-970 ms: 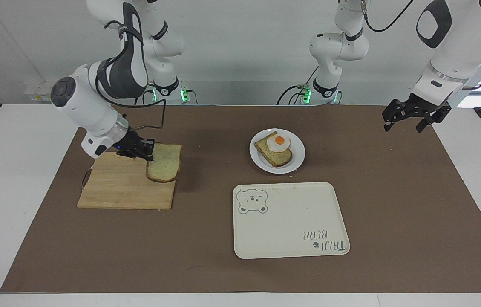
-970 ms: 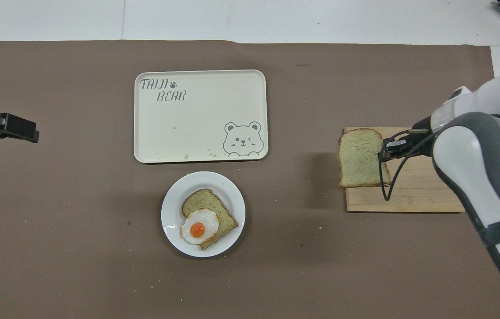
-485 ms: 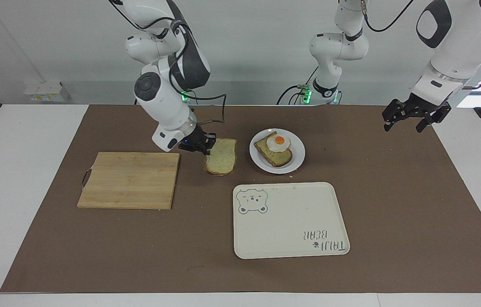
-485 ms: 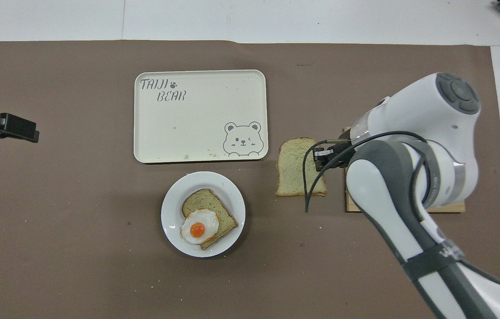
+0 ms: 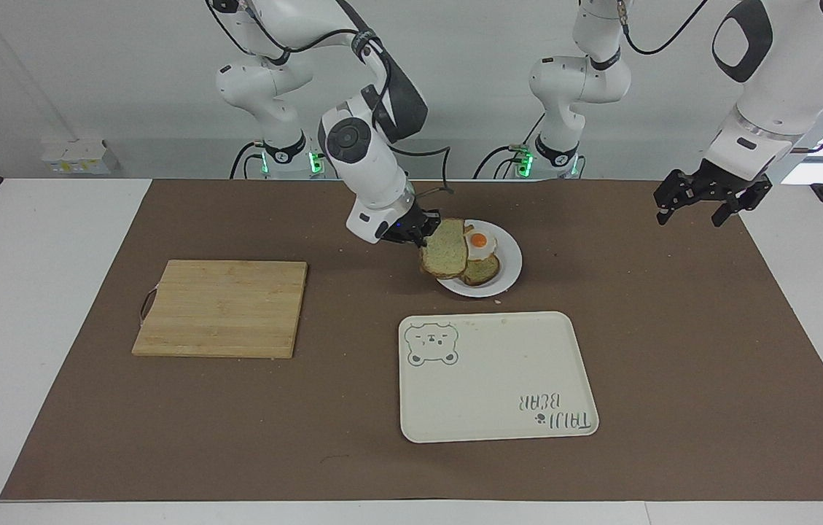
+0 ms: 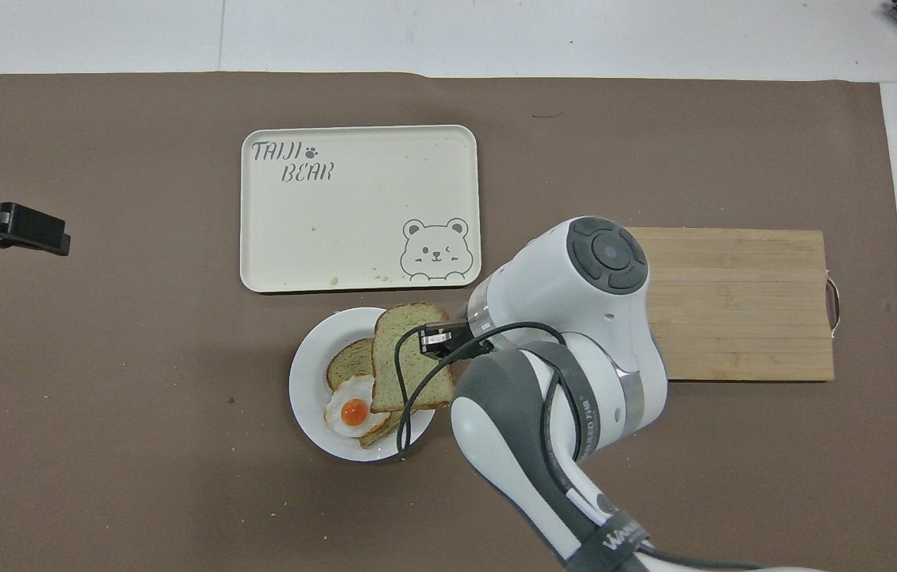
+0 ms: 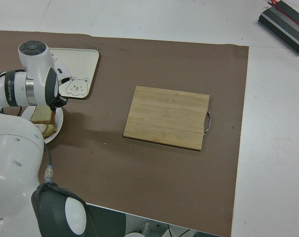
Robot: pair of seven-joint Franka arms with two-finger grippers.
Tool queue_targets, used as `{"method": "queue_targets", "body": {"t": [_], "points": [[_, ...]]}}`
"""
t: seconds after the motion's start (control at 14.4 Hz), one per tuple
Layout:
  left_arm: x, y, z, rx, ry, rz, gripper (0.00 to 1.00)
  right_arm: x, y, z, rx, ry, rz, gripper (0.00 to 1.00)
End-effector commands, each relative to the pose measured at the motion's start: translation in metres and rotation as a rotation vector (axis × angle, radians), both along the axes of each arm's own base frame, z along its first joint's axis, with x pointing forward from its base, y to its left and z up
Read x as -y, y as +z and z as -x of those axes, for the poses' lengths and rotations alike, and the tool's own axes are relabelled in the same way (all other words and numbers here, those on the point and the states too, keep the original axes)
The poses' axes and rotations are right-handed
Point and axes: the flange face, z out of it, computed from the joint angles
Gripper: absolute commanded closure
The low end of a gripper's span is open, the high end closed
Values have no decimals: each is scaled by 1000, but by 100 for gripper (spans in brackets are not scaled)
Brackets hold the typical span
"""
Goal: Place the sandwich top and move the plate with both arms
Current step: 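Lift the bread slice with the right gripper and carry it toward the plate, then lower the bread onto the egg slice and open the right gripper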
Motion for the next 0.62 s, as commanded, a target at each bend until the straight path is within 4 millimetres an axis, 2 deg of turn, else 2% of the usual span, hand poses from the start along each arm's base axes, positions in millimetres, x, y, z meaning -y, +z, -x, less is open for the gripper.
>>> {"method": "queue_targets", "body": {"t": [0.0,0.21,0.42,0.55], "points": [[-2,1,5,-7,11,-14,0,-29,-15,27,-1,-17,-20,100],[-2,2,5,-6,11,-14,0,-44,-29,32,19,-31,-16,100],[-2,2,5,-6,11,-14,0,-67,-58,36,59,-30,-7,100],[-2,3,6,-4,11,-13,0,-67,-60,35,65,-32,-9,100]]}}
